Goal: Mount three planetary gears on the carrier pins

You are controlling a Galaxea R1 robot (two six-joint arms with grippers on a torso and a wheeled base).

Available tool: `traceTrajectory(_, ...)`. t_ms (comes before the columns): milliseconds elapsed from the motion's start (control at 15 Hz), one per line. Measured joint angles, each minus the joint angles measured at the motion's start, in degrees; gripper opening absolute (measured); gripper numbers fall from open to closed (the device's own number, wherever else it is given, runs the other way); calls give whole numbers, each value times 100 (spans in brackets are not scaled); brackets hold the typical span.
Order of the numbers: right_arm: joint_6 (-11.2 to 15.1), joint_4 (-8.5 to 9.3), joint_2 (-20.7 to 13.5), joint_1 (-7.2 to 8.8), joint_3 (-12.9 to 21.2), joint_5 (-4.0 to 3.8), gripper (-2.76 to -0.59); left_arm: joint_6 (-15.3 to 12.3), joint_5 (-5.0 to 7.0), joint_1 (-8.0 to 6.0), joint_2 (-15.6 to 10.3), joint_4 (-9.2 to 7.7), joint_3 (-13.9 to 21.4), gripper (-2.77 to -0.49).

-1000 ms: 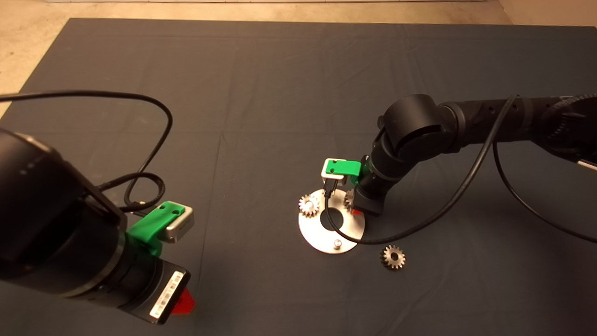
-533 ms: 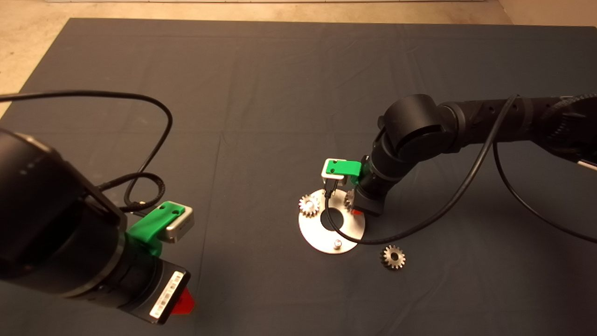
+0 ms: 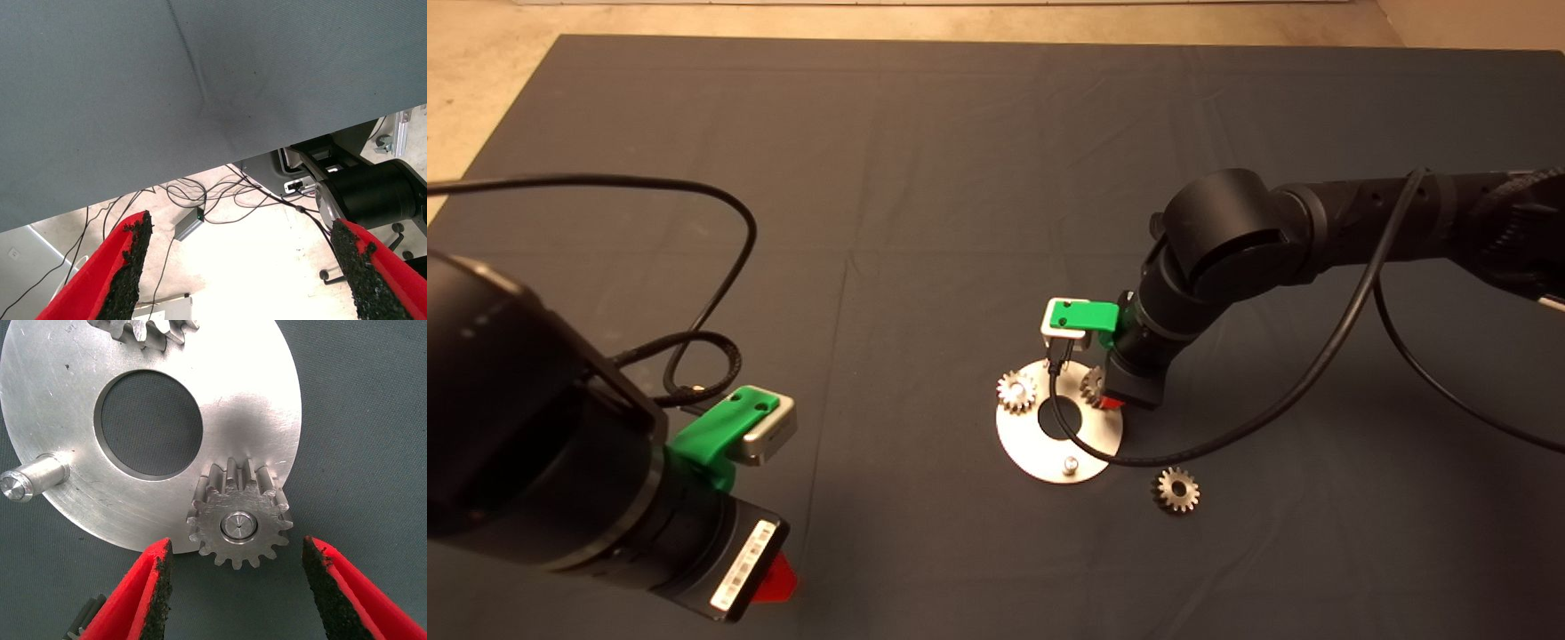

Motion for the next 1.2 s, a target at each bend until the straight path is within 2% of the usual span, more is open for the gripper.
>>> traceTrajectory(133, 20, 63, -17, 12, 54, 0, -194, 0, 0, 0, 0, 0, 0, -138)
traceTrajectory(200, 41, 229, -32, 66, 98, -2, -191, 0, 0, 0, 0, 0, 1, -138)
traceTrajectory(267, 85, 477, -46, 205, 171, -5, -183, 0, 0, 0, 2, 0, 1, -138)
traceTrajectory(400, 227, 934, -94, 611, 396, -5, -178, 0, 0, 0, 0, 0, 1, -138)
traceTrajectory(467, 321, 1041, -141, 761, 551, 0, -169, 0, 0, 0, -1, 0, 1, -138)
traceTrajectory(533, 394, 1085, -230, 802, 705, 4, -164, 0, 0, 0, 0, 0, 1, -138)
traceTrajectory(800, 588, 1243, -839, 824, 1499, -7, -149, 0, 0, 0, -6, -1, 1, -138)
traceTrajectory(1000, 629, 1253, -1130, 825, 1819, -24, -139, 2, 0, 0, -15, -1, 1, -138)
traceTrajectory(1200, 640, 1255, -1230, 666, 2077, -27, -121, 2, 0, 0, -15, -4, 11, -138)
